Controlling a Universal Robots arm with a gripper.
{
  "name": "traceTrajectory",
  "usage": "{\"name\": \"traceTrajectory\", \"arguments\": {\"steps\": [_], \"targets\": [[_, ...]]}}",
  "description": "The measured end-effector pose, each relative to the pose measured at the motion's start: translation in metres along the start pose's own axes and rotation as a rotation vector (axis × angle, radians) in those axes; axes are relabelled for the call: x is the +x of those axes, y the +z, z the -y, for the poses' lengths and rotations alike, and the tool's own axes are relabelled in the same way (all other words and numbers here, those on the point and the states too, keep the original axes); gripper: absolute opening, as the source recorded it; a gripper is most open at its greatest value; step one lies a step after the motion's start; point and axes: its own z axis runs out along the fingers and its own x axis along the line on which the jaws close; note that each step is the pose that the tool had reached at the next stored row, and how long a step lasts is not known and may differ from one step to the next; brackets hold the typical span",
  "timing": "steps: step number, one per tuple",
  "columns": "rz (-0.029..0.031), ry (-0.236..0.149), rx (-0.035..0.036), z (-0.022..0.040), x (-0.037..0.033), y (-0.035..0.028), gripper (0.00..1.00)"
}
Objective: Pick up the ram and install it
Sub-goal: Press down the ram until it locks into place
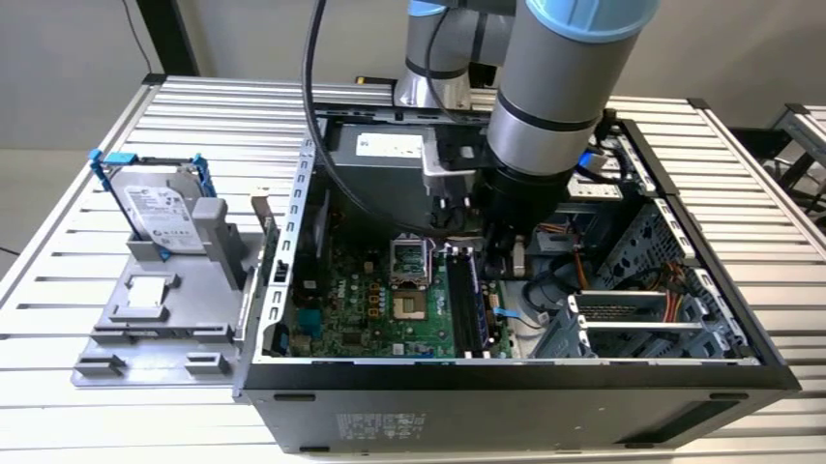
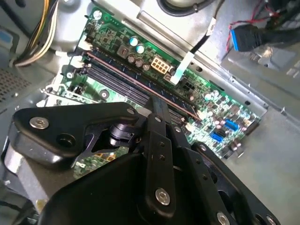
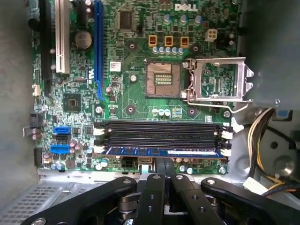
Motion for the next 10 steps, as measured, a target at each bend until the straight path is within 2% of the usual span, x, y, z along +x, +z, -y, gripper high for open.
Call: {"name": "traceTrajectory", "arguments": {"steps": [10], "targets": [[-0.0002, -0.002, -0.0001, -0.0002, 0.0002, 0.0173, 0.0]]}}
